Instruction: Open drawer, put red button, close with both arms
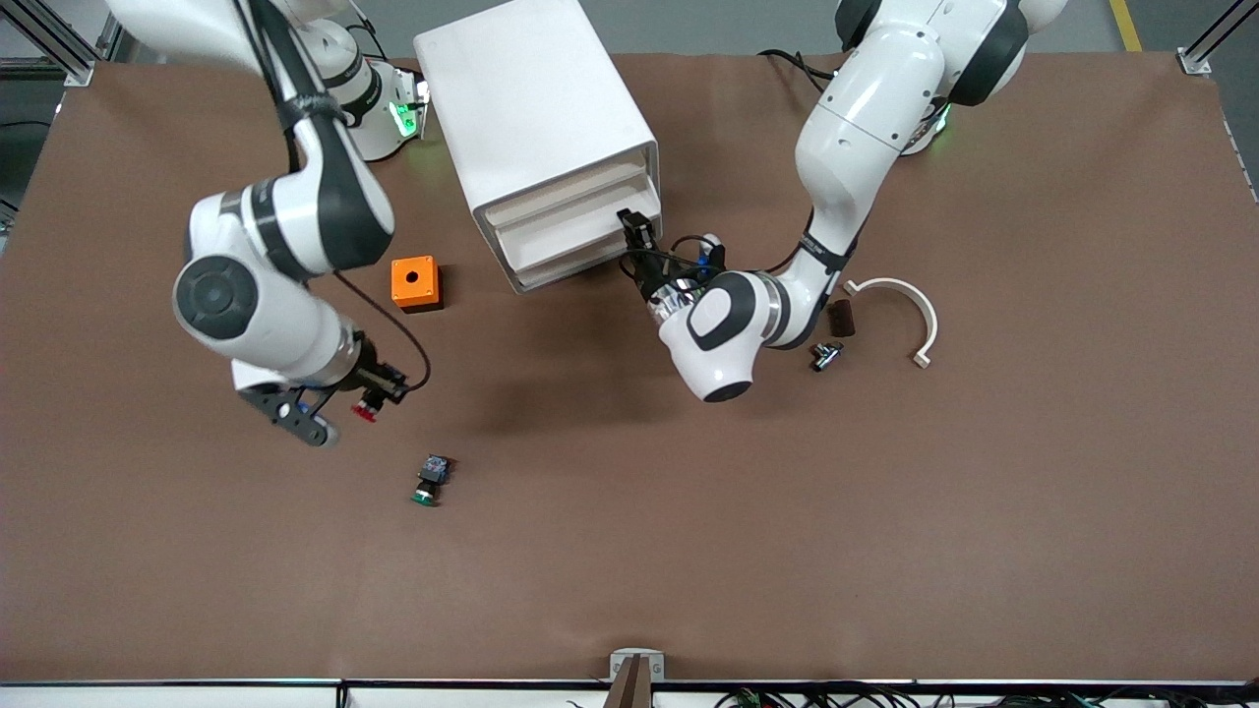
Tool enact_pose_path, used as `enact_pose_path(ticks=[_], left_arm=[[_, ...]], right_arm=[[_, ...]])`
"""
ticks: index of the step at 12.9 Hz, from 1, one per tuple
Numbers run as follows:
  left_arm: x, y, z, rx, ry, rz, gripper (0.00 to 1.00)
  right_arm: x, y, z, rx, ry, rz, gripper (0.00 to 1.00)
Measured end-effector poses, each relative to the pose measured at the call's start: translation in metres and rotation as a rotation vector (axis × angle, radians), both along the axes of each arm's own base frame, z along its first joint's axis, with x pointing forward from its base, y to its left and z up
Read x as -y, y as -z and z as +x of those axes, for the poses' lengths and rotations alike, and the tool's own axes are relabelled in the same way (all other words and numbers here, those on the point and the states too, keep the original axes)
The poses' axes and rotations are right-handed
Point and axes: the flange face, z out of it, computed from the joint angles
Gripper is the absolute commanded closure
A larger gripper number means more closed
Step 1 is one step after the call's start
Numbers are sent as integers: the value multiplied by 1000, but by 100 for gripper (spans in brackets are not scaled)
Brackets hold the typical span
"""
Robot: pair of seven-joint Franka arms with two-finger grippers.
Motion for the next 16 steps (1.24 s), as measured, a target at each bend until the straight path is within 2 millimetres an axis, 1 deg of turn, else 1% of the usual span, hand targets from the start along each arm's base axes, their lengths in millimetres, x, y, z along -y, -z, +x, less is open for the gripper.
enact_pose_path(ticks=[2, 4, 6, 7, 9, 11, 12, 13, 14, 15, 16], left_arm=[[-18, 1, 23, 5, -76, -7, 83], [-33, 1, 41, 13, -137, -11, 83], [-43, 1, 52, 18, -169, -13, 83], [-46, 1, 55, 19, -178, -13, 83], [-55, 1, 62, 22, -198, -16, 83], [-64, 1, 70, 24, -215, -18, 78], [-67, 1, 73, 26, -223, -17, 63], [-70, 1, 75, 29, -230, -17, 43], [-71, 1, 77, 35, -240, -20, 27], [-72, 0, 79, 44, -248, -36, 15], [-72, -1, 81, 62, -252, -72, 10]], right_arm=[[-36, -1, -33, -13, 59, -14, 100], [-77, -3, -63, -13, 118, -27, 100], [-127, -5, -94, 5, 174, -31, 100], [-148, -4, -107, 18, 197, -27, 100], [-180, 2, -133, 37, 235, -19, 100], [-200, 7, -152, 40, 272, -22, 100], [-210, 7, -161, 42, 290, -22, 100], [-219, 6, -169, 47, 308, -18, 100], [-229, 5, -177, 53, 326, -11, 100], [-237, 5, -184, 61, 342, -2, 100], [-245, 5, -191, 69, 359, 10, 100]])
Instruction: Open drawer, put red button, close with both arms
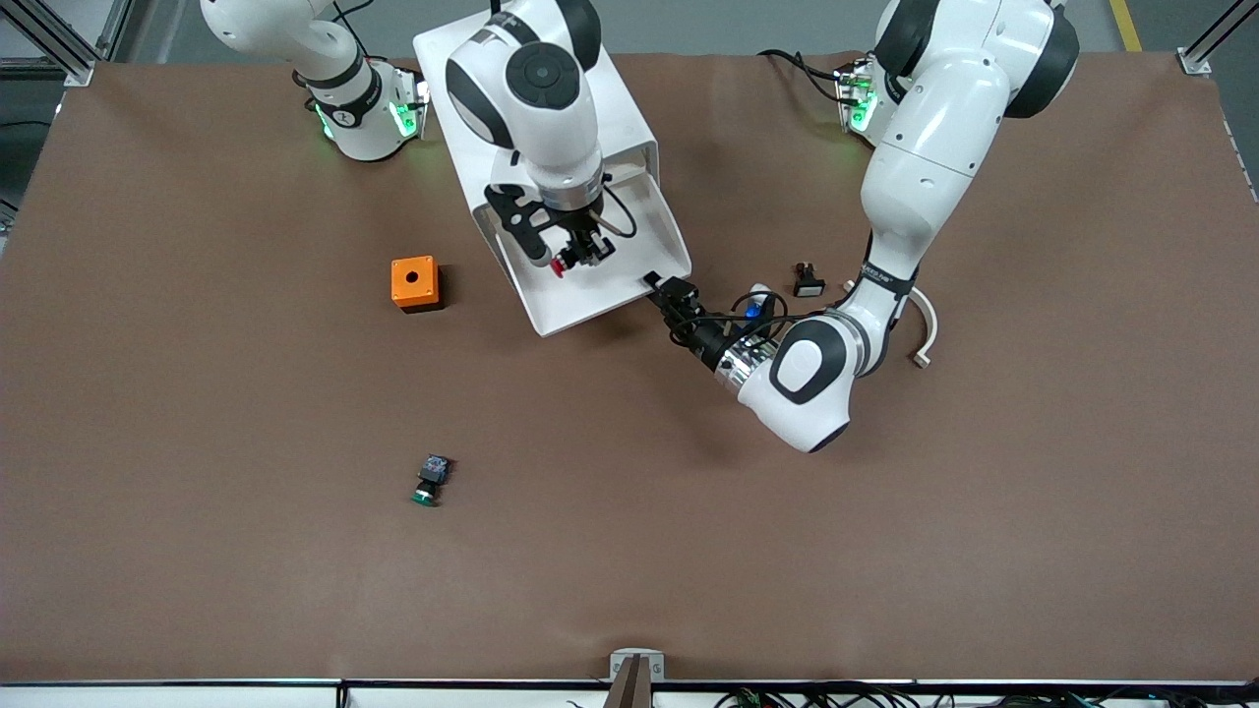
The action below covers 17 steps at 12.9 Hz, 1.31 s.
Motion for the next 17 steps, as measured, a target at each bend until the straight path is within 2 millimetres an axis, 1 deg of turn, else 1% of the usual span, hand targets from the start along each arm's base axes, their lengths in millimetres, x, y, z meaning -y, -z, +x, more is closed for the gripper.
enact_pose_path(ticks=[1, 2, 5, 7, 10, 12, 13, 14, 15, 17], left_arm=[[1, -2, 2, 37, 1, -48, 4], [2, -5, 4, 77, 5, -94, 1], [0, -21, 20, 246, 26, -246, 1], [-11, -30, 36, 398, 42, -368, 1], [-44, -44, 69, 699, 93, -542, 1], [-60, -45, 80, 864, 164, -635, 1], [-62, -45, 83, 937, 218, -653, 1], [-62, -47, 87, 1007, 270, -660, 1], [-61, -51, 91, 1070, 316, -661, 1], [-58, -66, 98, 1182, 410, -648, 1]], right_arm=[[-8, 2, -7, 9, 13, 9, 100], [-16, 6, -13, 14, 20, 15, 100], [-31, 20, -24, 17, 47, 15, 100], [-35, 27, -23, 19, 64, 15, 100], [-42, 29, -23, 21, 91, 17, 100], [-52, 33, -25, 23, 105, 17, 100], [-57, 37, -25, 22, 105, 14, 94], [-61, 41, -26, 21, 106, 10, 58], [-63, 44, -25, 20, 106, 7, 1], [-65, 47, -24, 20, 107, 5, 0]])
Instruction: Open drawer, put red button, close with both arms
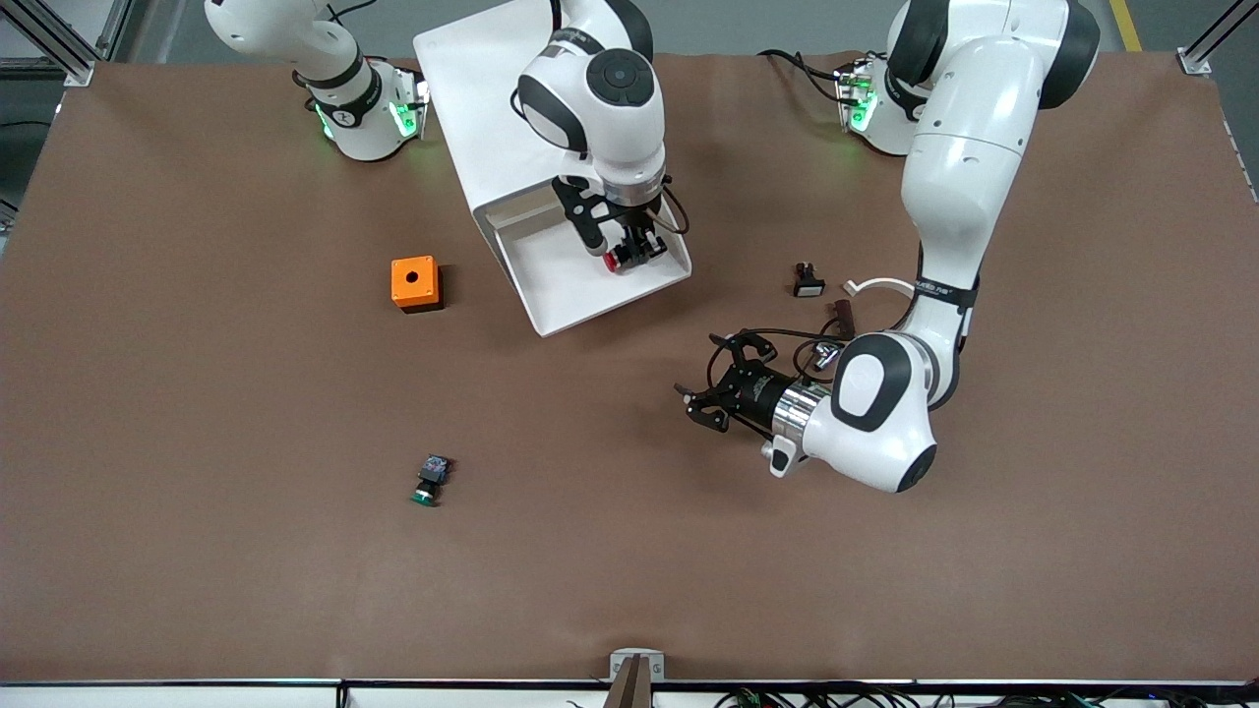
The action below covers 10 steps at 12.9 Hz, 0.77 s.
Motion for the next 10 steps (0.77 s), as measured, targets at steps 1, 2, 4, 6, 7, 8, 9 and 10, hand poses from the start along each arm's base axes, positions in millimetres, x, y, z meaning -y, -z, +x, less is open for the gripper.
enact_pose_path(ticks=[1, 2, 4, 6, 7, 8, 9, 10], left_arm=[[3, -10, 2, 68, 19, 18, 1], [9, -20, 4, 145, 40, 52, 1], [30, -41, 5, 327, 83, 145, 1], [56, -63, 0, 480, 96, 189, 1], [59, -68, -1, 514, 106, 204, 0], [62, -71, -2, 550, 120, 225, 0], [65, -74, -3, 572, 131, 236, 0], [68, -76, -5, 584, 145, 244, 0]], right_arm=[[-1, -2, 0, 2, 0, 3, 0], [-3, -6, 1, 7, 0, 10, 0], [-4, -17, 9, 20, 5, 21, 0], [8, -38, 31, 7, -59, -6, 0], [18, -47, 44, -3, -101, -21, 0], [34, -54, 60, -20, -159, -38, 0], [53, -61, 79, -36, -226, -51, 0], [73, -66, 96, -48, -313, -64, 0]])
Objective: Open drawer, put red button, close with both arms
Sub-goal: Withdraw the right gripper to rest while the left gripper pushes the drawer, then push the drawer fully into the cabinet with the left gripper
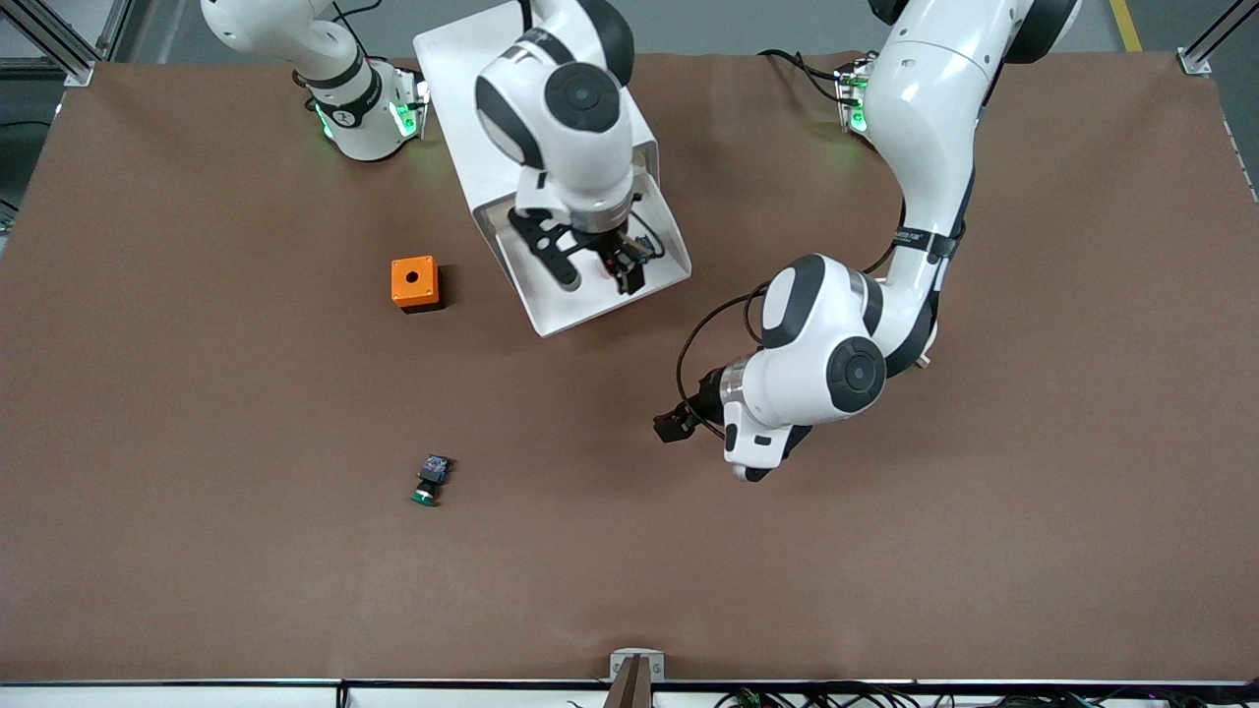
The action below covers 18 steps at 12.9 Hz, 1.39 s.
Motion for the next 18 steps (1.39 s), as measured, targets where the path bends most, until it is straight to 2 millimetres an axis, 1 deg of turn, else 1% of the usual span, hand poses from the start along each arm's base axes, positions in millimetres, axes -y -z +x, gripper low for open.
enact_pose_path(ticks=[2, 4, 7, 8, 10, 12, 13, 14, 15, 16, 18], left_arm=[[7, 1, -6, 49, 58, 78, 0], [20, 4, -15, 117, 140, 179, 0], [60, 12, -48, 159, 209, 265, 0], [73, 13, -59, 161, 210, 278, 0], [93, 15, -78, 159, 218, 286, 0], [108, 17, -93, 154, 224, 290, 0], [114, 16, -99, 153, 221, 289, 0], [119, 13, -104, 152, 220, 288, 0], [124, 12, -110, 149, 215, 288, 0], [130, 12, -117, 144, 210, 291, 0], [142, 16, -132, 126, 203, 293, 0]], right_arm=[[43, -12, 36, 0, -180, -27, 0], [94, -26, 71, -9, -311, -34, 0], [175, -43, 115, -10, -481, -16, 0], [205, -49, 125, -20, -543, -10, 0], [272, -60, 142, -49, -666, 8, 0], [343, -76, 151, -105, -755, 37, 0], [375, -83, 151, -132, -775, 56, 0], [401, -90, 150, -149, -787, 72, 0], [421, -96, 147, -159, -799, 85, 0], [432, -102, 143, -170, -804, 96, 0], [440, -113, 135, -183, -800, 106, 0]])
